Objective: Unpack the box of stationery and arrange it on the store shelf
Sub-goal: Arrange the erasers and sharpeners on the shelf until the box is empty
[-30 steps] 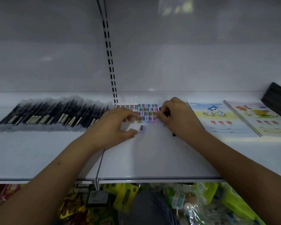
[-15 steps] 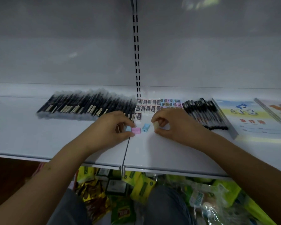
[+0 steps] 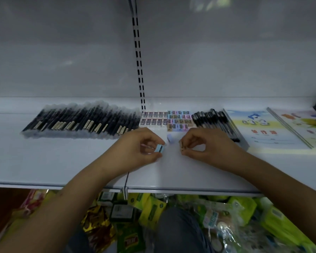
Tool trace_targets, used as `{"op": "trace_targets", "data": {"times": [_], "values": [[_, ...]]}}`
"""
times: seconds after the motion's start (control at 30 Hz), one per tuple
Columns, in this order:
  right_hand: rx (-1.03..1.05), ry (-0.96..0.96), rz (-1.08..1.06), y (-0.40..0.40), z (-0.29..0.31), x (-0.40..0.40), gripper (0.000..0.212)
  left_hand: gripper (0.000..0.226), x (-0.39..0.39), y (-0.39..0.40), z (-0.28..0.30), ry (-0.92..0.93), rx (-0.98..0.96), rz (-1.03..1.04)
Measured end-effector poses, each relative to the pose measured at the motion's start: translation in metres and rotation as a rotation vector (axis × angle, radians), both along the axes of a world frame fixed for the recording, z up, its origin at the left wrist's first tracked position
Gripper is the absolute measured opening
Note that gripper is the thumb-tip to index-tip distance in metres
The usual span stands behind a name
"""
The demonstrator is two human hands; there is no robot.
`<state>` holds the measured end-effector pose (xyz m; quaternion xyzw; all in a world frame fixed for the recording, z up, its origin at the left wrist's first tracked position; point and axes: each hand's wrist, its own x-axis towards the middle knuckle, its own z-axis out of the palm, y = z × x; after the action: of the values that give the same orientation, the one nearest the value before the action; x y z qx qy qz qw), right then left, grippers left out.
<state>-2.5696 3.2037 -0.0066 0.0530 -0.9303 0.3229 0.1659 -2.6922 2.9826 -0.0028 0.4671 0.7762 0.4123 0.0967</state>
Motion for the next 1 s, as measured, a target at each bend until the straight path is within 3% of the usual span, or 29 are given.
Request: {"op": "trace_targets", "data": {"times": [0.1,0.27,0.47,0.6,0.73,1.0], "values": [[0.038,-0.005,-0.022,0.006,-0.001,0.006,0.011,0.024,0.011,0.012,-0.004,-0.014,0.011,0.019],[0.168,-0.058,-0.061,0.011,-0.002,0.011,0.01,0.026,0.015,0.021,-0.013,0.292,-0.116,-0.007],[0.107,-0.046,-0.064,0.013,-0.007,0.009,0.018,0.025,0.008,0.021,-0.015,0.317,-0.096,-0.011],[0.143,-0.031,-0.076,0.012,-0.009,0.006,0.01,0.035,0.009,0.027,-0.014,0.343,-0.076,0.003],[0.047,0.001,-0.118,0.014,-0.006,0.006,0.01,0.036,0.008,0.029,-0.012,0.31,-0.037,0.024],[0.277,0.005,-0.087,0.01,-0.004,-0.013,0.01,0.022,-0.009,0.037,-0.011,0.352,-0.045,0.085]]}}
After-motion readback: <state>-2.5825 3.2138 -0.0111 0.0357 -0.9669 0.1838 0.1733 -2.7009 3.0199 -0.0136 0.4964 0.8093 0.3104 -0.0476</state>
